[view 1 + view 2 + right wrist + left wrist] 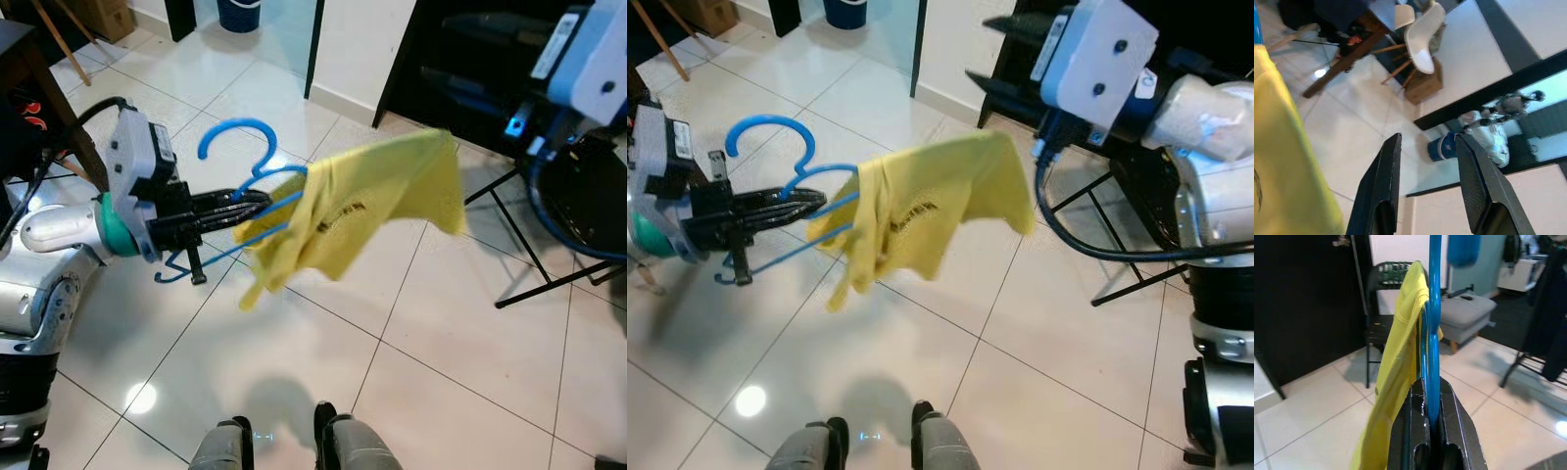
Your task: Hang hanger
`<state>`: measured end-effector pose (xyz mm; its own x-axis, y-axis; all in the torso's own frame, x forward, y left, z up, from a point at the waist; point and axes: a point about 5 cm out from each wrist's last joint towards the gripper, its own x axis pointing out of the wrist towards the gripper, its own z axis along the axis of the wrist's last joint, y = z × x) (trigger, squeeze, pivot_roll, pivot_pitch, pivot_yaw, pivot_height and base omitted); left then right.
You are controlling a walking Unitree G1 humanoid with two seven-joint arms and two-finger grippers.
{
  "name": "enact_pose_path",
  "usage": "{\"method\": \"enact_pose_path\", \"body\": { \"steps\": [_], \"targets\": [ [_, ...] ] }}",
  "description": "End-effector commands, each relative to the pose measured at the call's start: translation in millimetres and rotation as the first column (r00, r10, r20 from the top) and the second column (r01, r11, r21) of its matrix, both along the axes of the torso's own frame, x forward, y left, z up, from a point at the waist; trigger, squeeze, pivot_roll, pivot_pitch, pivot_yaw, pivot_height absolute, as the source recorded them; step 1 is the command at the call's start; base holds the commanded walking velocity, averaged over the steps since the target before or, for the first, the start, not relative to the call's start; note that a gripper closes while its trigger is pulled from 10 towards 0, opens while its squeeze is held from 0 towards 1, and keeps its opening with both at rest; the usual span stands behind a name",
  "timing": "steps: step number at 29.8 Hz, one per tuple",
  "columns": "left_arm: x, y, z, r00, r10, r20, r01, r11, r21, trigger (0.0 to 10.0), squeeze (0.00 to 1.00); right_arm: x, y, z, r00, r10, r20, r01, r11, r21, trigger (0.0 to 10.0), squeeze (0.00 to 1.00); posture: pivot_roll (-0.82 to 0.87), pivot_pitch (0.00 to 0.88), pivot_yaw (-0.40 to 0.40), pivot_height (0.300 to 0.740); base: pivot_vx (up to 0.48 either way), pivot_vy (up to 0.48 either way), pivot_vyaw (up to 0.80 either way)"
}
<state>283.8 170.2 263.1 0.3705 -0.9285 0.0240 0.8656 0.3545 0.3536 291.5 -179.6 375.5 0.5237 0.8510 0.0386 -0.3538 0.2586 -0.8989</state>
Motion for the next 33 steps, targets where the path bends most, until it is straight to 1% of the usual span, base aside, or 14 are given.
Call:
{"method": "enact_pose_path", "body": {
  "steps": [1,2,4,6,8,9,13,14,17,20,23,27,30,33],
  "targets": [
    [-2.0,-0.9,-1,1.0,-0.027,0.013,0.026,1.0,0.017,10.0,0.0,-6.3,-0.1,-1,0.996,0.047,-0.073,-0.051,0.997,-0.054,10.0,0.0,-0.1,0.149,-0.05,0.74,0.0,0.0,0.0],
    [-0.8,-1.7,-1,0.999,-0.034,0.013,0.034,0.999,0.021,10.0,0.0,-12.3,-0.1,-10,0.98,0.088,-0.178,-0.109,0.987,-0.114,10.0,0.0,-0.11,0.15,-0.05,0.74,0.0,0.0,0.0],
    [-0.8,-1.7,-1,0.999,-0.034,0.013,0.034,0.999,0.021,10.0,0.0,-12.3,-0.1,-10,0.98,0.088,-0.178,-0.109,0.987,-0.114,10.0,0.0,-0.11,0.15,-0.05,0.74,0.0,0.0,0.0],
    [0.3,-4.1,-2,0.998,-0.064,0.012,0.064,0.997,0.038,10.0,0.0,-14.4,2.1,-28,0.933,0.142,-0.332,-0.2,0.968,-0.149,10.0,0.0,-0.1,0.148,-0.047,0.74,0.0,0.0,0.0],
    [0.3,-4.1,-2,0.998,-0.064,0.012,0.064,0.997,0.038,10.0,0.0,-14.4,2.1,-28,0.933,0.142,-0.332,-0.2,0.968,-0.149,10.0,0.0,-0.1,0.148,-0.047,0.74,0.0,0.0,0.0],
    [0.5,-5.3,-2,0.997,-0.077,0.014,0.077,0.996,0.047,10.0,0.0,-13.1,3.6,-36,0.904,0.17,-0.392,-0.236,0.963,-0.127,10.0,0.0,-0.1,0.146,-0.046,0.74,0.0,0.0,0.0],
    [0.5,-5.3,-2,0.997,-0.077,0.014,0.077,0.996,0.047,10.0,0.0,-13.1,3.6,-36,0.904,0.17,-0.392,-0.236,0.963,-0.127,10.0,0.0,-0.1,0.146,-0.046,0.74,0.0,0.0,0.0],
    [0.7,-6.1,-2,0.996,-0.086,0.016,0.085,0.995,0.055,10.0,0.0,-10.5,6.2,-41,0.885,0.192,-0.424,-0.256,0.962,-0.098,10.0,0.0,-0.09,0.143,-0.045,0.74,0.0,0.0,0.0],
    [0.7,-6.1,-2,0.996,-0.086,0.016,0.085,0.995,0.055,10.0,0.0,-10.5,6.2,-41,0.885,0.192,-0.424,-0.256,0.962,-0.098,10.0,0.0,-0.09,0.143,-0.045,0.74,0.0,0.0,0.0],
    [0.2,-7.0,-1,0.995,-0.096,0.021,0.095,0.993,0.064,10.0,0.0,-7.8,12.0,-48,0.871,0.218,-0.441,-0.279,0.957,-0.078,10.0,0.0,-0.07,0.137,-0.042,0.74,0.0,0.0,0.0],
    [-3.1,-10.0,6,0.992,-0.122,0.045,0.118,0.989,0.084,10.0,0.0,-3.4,35.5,-68,0.812,0.301,-0.5,-0.361,0.932,-0.026,10.0,0.0,-0.05,0.13,-0.041,0.74,0.0,0.0,0.0],
    [-3.2,-10.4,8,0.991,-0.123,0.051,0.118,0.989,0.085,10.0,0.0,-5.2,41.5,-75,0.788,0.317,-0.527,-0.387,0.922,-0.024,10.0,0.0,-0.05,0.129,-0.04,0.74,0.0,0.0,0.0],
    [-3.2,-11.7,9,0.99,-0.13,0.055,0.125,0.989,0.084,10.0,0.0,-4.5,51.4,-85,0.765,0.333,-0.552,-0.404,0.915,-0.008,10.0,0.0,-0.04,0.129,-0.039,0.74,0.0,0.0,0.0],
    [-3.8,-12.9,9,0.989,-0.136,0.056,0.132,0.988,0.083,10.0,0.0,-1.4,55.9,-92,0.763,0.332,-0.555,-0.397,0.918,0.005,10.0,0.0,-0.04,0.131,-0.039,0.74,0.0,0.0,0.0]
  ]
}}
